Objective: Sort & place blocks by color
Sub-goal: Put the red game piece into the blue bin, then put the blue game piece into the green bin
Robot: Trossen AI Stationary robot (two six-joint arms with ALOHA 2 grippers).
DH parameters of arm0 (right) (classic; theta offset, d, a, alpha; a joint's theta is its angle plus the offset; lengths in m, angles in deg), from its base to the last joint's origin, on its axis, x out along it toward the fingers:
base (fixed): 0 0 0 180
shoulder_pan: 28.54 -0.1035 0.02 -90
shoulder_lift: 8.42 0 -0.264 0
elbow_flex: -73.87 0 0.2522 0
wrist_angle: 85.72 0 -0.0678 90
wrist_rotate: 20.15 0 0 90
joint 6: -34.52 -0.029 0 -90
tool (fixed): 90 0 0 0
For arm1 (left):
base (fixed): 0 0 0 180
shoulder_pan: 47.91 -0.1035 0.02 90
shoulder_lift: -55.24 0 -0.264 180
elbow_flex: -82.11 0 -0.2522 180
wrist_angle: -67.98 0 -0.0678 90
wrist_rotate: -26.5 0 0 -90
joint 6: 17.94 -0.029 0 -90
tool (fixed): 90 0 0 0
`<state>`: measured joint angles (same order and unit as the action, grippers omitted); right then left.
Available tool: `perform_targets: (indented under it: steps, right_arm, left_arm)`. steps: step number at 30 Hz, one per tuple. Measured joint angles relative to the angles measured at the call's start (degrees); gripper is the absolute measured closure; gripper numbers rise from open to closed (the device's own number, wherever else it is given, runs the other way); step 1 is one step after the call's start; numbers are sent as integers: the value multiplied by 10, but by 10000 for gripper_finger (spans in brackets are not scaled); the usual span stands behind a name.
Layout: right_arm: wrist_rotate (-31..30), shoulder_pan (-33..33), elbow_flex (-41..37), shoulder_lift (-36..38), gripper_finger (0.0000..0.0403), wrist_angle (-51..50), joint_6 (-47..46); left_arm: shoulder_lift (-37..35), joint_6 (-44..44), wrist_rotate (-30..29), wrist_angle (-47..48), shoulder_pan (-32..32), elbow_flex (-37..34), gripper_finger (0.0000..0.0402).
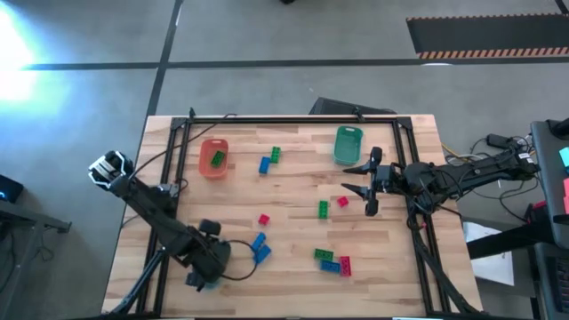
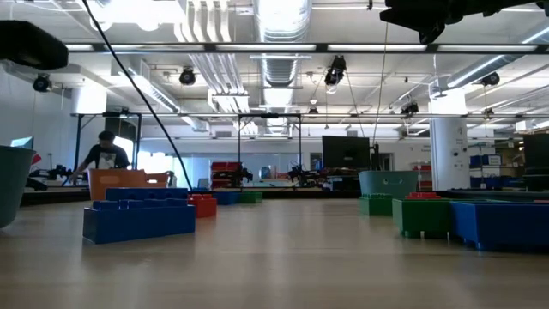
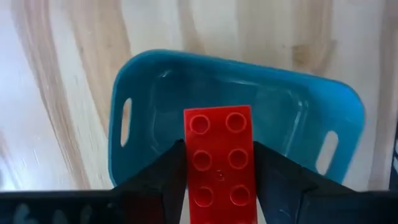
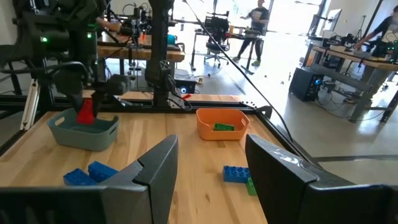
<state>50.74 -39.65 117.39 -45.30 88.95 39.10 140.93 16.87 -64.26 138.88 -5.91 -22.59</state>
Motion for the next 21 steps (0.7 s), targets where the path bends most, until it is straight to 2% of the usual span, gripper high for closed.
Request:
perform_targets:
  steps: [9, 17, 21]
  right_arm:
    - [0, 0, 0, 0, 225, 0, 0]
    - [0, 0, 0, 0, 225, 0, -6]
    - [0, 0, 0, 0, 225, 0, -16]
  left_arm:
    - [0, 52, -1, -1, 0, 0, 238]
    - [-2, 51, -1, 3, -7, 19, 235]
    - [-2, 54, -47, 0, -39, 54, 236]
